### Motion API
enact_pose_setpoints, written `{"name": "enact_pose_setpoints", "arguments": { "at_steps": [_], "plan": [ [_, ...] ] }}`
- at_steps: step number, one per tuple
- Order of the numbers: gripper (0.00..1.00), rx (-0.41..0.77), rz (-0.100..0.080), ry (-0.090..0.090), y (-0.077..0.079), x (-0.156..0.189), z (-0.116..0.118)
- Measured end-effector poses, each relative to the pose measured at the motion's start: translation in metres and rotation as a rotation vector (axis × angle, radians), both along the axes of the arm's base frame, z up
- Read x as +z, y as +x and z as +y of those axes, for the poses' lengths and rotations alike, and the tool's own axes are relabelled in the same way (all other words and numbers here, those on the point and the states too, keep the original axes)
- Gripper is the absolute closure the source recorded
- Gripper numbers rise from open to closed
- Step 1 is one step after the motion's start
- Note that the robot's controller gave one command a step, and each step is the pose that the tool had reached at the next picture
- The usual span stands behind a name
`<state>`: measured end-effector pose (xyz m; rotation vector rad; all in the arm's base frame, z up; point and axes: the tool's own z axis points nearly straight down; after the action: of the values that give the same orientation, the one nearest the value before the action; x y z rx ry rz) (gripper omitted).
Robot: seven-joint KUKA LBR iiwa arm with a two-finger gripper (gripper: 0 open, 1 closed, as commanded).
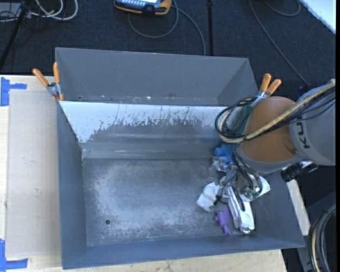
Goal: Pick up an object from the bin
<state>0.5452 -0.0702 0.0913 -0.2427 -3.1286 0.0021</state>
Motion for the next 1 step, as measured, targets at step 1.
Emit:
{"name": "enact_pose_setpoints", "arguments": {
  "at_steps": [1],
  "plan": [
    [0.0, 0.203, 0.001, 0.005, -0.0238, -0.0092, -0.0116]
  ]
}}
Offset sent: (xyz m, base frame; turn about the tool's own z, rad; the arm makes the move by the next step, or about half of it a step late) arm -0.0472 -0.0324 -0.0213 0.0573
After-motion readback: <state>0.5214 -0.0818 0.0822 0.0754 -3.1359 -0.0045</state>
